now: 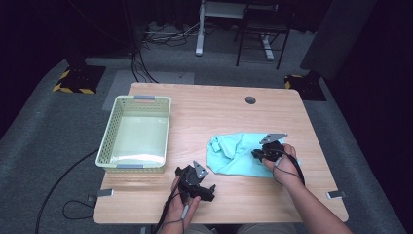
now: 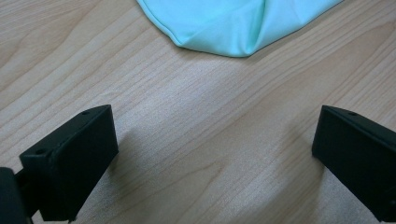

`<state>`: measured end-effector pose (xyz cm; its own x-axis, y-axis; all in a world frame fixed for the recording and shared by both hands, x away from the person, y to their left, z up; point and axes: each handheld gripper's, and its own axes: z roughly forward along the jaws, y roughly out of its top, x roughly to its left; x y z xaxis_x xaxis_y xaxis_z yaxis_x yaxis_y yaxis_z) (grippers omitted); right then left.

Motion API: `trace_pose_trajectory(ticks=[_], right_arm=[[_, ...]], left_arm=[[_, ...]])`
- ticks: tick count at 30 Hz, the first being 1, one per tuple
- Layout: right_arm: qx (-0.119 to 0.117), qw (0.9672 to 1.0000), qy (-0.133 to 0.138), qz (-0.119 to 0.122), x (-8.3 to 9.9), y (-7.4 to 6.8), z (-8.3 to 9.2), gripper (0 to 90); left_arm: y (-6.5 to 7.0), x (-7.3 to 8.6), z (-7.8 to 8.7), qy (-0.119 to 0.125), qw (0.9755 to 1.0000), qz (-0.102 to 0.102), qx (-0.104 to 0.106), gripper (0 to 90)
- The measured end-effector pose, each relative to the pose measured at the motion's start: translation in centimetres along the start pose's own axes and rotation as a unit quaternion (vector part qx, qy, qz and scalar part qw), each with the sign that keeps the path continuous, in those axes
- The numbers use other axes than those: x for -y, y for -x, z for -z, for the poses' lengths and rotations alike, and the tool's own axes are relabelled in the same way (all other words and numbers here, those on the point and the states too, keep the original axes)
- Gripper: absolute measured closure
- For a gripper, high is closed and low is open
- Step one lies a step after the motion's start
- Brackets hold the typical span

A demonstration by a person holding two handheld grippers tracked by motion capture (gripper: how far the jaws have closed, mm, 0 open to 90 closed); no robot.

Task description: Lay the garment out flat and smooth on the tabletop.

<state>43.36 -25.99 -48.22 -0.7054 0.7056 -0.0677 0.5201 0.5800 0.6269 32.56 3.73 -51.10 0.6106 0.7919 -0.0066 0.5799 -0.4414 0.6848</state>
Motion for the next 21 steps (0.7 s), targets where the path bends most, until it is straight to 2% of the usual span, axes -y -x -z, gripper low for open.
trace_pose_trajectory(ticks=[2,8,9,11,13,15,16,17,18,21], right_arm=[[0.0,1.0,0.003,-0.001,0.0,-0.1,0.2,86.4],[-0.005,0.9996,0.027,0.001,-0.1,-0.7,2.5,86.8],[-0.007,0.9993,0.036,0.005,-0.1,-1.0,3.5,87.4],[-0.008,0.9992,0.04,0.007,-0.1,-1.1,3.8,87.5],[-0.015,0.9986,0.049,0.014,0.1,-1.8,5.1,87.5],[-0.016,0.9984,0.052,0.016,0.2,-2.0,5.5,87.5],[-0.02,0.9977,0.06,0.025,0.3,-2.7,6.5,87.5],[-0.02,0.9977,0.06,0.025,0.3,-2.7,6.5,87.5],[-0.023,0.997,0.067,0.032,0.4,-3.3,7.3,87.5],[-0.03,0.9964,0.071,0.035,0.7,-3.8,8.0,87.4]], left_arm=[[0.0,0.0,0.0,0.0,1.0,0.0,0.0,0.1],[0.0,0.0,0.0,0.0,1.0,0.0,0.0,0.1],[0.0,0.0,0.0,0.0,1.0,0.0,0.0,0.1],[0.0,0.0,0.0,-0.001,1.0,0.0,0.0,0.1],[0.0,0.0,0.0,0.0,1.0,0.0,0.0,0.1],[0.0,0.0,0.0,0.0,1.0,0.0,0.0,0.1],[0.0,0.0,0.0,0.0,1.0,0.0,0.0,0.1],[0.0,0.0,0.0,0.0,1.0,0.0,0.0,0.1],[0.0,0.0,0.0,0.0,1.0,0.0,0.0,0.1],[0.0,0.0,0.0,0.0,1.0,0.0,0.0,0.1]])
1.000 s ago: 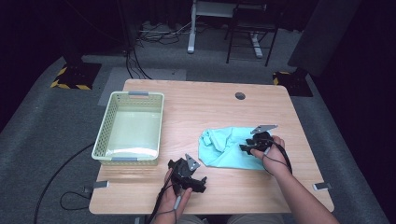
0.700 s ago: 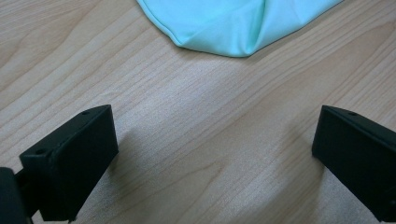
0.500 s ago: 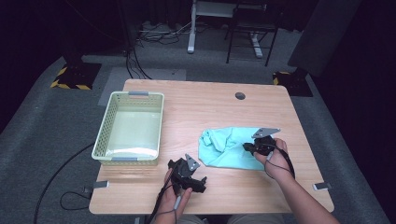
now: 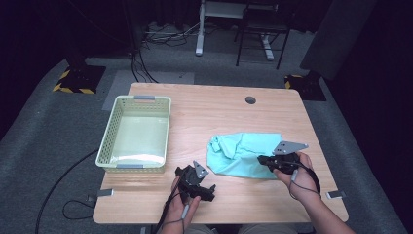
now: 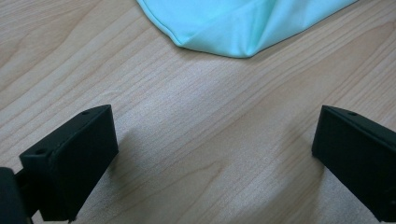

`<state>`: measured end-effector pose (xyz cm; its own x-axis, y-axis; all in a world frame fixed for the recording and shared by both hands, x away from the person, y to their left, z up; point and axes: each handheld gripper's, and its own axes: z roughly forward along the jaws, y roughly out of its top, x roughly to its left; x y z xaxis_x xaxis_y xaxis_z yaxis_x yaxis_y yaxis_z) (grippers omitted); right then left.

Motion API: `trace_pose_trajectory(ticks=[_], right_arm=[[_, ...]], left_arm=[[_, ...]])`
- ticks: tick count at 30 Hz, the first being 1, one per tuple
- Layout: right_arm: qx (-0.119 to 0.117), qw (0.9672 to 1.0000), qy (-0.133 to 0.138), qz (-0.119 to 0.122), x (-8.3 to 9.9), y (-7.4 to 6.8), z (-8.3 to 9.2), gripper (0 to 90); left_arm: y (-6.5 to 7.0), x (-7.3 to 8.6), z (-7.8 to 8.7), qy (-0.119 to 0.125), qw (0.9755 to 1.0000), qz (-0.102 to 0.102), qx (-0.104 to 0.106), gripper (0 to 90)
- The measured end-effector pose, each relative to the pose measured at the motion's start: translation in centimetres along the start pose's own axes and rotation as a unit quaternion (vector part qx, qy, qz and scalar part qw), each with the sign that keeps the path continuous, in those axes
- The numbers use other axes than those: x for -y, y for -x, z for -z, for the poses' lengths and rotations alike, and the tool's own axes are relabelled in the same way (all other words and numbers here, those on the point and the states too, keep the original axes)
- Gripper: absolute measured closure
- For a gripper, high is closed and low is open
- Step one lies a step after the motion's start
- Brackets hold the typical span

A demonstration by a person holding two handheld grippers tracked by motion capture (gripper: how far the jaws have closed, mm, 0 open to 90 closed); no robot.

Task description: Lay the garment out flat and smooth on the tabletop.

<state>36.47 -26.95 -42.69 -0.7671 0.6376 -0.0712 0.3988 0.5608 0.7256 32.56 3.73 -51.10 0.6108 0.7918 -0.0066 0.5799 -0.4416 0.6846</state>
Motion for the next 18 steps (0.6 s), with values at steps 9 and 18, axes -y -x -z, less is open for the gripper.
trace_pose_trajectory(ticks=[9,18], right_arm=[[-0.032,0.9991,-0.013,0.025,3.2,-4.4,1.8,84.4],[-0.023,0.9994,0.024,-0.011,5.8,-6.2,3.5,57.2]], left_arm=[[0.0,0.0,0.0,0.0,1.0,0.0,0.0,0.1],[0.0,0.1,0.1,-0.001,1.0,0.004,-0.004,0.1]])
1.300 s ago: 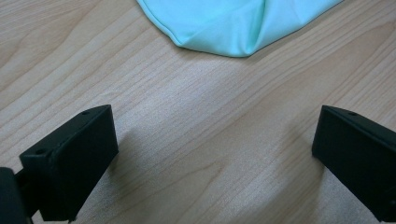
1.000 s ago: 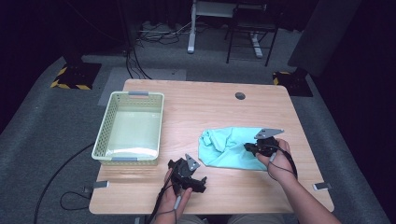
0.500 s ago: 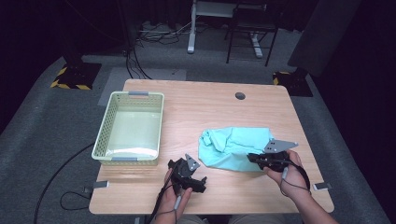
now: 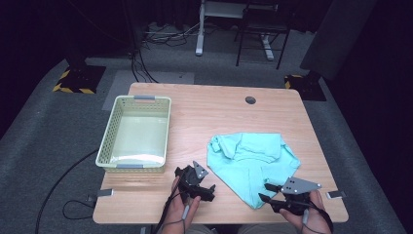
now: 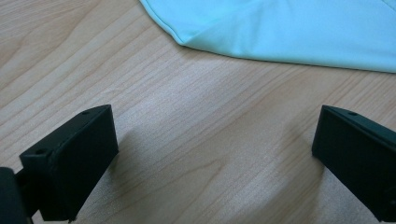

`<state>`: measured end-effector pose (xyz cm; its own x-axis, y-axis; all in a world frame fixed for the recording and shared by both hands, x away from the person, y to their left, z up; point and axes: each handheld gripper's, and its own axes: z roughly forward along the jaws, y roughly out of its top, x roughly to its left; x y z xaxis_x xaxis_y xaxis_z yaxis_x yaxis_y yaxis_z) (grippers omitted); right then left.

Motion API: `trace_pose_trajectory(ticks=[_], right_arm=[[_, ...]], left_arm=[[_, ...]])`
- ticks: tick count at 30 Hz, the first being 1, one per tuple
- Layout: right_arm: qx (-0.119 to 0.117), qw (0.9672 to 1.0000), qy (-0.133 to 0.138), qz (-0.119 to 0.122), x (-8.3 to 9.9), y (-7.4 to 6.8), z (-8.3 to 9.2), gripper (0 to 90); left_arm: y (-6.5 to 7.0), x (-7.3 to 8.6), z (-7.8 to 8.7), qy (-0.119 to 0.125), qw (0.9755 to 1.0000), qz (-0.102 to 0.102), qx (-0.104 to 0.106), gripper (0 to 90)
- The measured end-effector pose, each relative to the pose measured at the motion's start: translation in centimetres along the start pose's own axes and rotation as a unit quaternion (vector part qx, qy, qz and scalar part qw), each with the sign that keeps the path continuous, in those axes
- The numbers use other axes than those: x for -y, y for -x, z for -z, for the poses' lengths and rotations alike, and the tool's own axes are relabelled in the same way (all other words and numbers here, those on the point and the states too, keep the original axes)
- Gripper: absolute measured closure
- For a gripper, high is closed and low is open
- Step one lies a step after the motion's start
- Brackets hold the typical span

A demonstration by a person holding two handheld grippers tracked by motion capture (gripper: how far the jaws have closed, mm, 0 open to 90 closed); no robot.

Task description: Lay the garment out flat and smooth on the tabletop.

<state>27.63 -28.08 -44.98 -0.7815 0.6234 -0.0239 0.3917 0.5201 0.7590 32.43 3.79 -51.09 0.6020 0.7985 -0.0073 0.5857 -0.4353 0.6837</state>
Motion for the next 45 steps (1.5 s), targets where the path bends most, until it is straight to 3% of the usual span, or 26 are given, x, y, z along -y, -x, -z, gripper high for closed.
trace_pose_trajectory(ticks=[4,12,24,30,39,42,45], right_arm=[[0.011,0.9998,0.008,-0.013,-0.3,1.5,-0.4,56.2],[0.021,0.9995,-0.002,-0.026,-0.9,3.7,-2.7,54.6],[0.015,0.9997,-0.018,-0.01,-3.2,3.8,-6.2,51.6],[0.018,0.9992,-0.036,-0.009,-3.3,4.2,-7.7,51.4],[0.015,0.998,-0.058,-0.022,-2.8,5.1,-9.3,51.9],[0.004,0.9974,-0.07,-0.019,-2.6,5.3,-9.7,56.6],[-0.01,0.9976,-0.065,-0.019,-2.6,5.1,-9.7,75.5]], left_arm=[[0.0,0.1,0.0,0.002,1.0,0.002,0.0,0.1],[-0.1,0.2,0.2,0.001,1.0,0.003,-0.003,0.1],[-0.9,0.6,0.6,0.002,1.0,0.001,0.0,0.2],[-1.3,0.8,0.8,0.001,1.0,-0.007,0.004,0.2],[-1.7,1.1,1.0,0.001,1.0,-0.004,0.002,0.1],[-1.7,1.1,1.0,0.001,1.0,-0.003,0.002,0.1],[-1.7,1.1,1.0,0.001,1.0,-0.003,0.002,0.1]])
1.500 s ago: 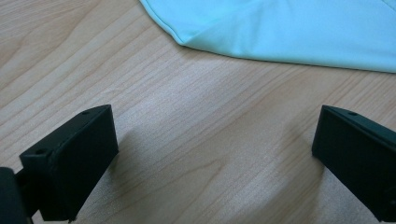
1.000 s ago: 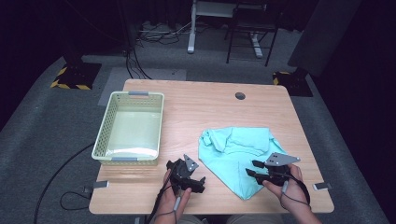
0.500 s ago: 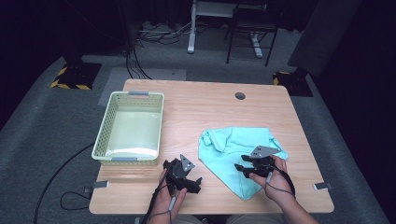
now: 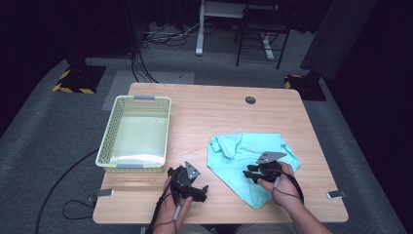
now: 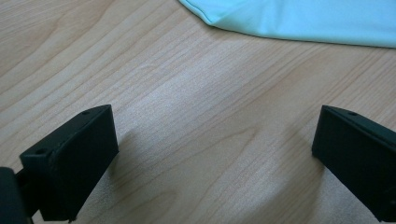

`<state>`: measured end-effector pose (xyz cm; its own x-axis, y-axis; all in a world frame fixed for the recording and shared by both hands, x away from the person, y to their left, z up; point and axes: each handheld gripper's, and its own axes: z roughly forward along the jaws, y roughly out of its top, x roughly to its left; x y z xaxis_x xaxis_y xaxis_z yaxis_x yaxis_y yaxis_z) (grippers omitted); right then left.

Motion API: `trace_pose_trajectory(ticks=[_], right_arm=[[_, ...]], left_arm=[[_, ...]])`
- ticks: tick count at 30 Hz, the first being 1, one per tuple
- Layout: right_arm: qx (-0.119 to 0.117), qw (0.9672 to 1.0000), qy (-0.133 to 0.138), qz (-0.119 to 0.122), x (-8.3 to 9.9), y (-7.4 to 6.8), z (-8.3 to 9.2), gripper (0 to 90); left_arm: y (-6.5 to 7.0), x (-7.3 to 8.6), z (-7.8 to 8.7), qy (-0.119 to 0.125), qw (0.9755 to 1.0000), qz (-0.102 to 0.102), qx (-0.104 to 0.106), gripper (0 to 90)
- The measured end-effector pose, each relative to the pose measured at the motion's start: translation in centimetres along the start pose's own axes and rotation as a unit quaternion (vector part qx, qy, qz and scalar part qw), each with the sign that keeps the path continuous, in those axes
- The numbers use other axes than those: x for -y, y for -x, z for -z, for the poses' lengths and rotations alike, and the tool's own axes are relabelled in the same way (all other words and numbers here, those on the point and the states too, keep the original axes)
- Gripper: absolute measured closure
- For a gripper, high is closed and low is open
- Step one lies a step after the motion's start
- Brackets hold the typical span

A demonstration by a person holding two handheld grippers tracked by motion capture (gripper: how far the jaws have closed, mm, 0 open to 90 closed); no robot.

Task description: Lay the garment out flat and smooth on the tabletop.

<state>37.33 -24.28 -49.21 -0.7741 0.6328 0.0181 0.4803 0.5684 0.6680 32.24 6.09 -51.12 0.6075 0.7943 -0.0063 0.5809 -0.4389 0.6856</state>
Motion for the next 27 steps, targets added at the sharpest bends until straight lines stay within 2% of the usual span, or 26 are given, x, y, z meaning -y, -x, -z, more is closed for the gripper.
trace_pose_trajectory(ticks=[1,4,14,20,24,25,27], right_arm=[[-0.001,1.0,-0.003,0.005,0.0,-0.1,0.1,80.2],[-0.006,0.9998,-0.004,0.016,-0.3,-0.6,0.5,86.0],[-0.007,0.9988,0.029,0.038,-1.9,-1.9,3.0,90.0],[-0.006,0.9982,0.039,0.046,-2.4,-2.5,3.7,90.0],[0.001,0.9983,0.043,0.039,-2.4,-2.2,3.6,90.0],[0.005,0.9983,0.046,0.036,-2.4,-2.0,3.4,86.1],[0.014,0.9985,0.049,0.019,-2.2,-1.5,2.6,63.4]], left_arm=[[0.0,0.0,0.0,0.0,1.0,0.0,0.0,0.1],[0.0,0.0,0.0,0.001,1.0,0.002,0.0,0.1],[0.0,0.0,0.0,0.001,1.0,0.003,-0.001,0.1],[0.0,0.1,0.0,0.001,1.0,0.003,-0.001,0.1],[0.0,0.0,0.0,0.001,1.0,0.003,-0.001,0.1],[0.0,0.0,0.0,0.001,1.0,0.003,-0.001,0.1],[0.0,0.0,0.0,0.001,1.0,0.003,-0.001,0.2]])
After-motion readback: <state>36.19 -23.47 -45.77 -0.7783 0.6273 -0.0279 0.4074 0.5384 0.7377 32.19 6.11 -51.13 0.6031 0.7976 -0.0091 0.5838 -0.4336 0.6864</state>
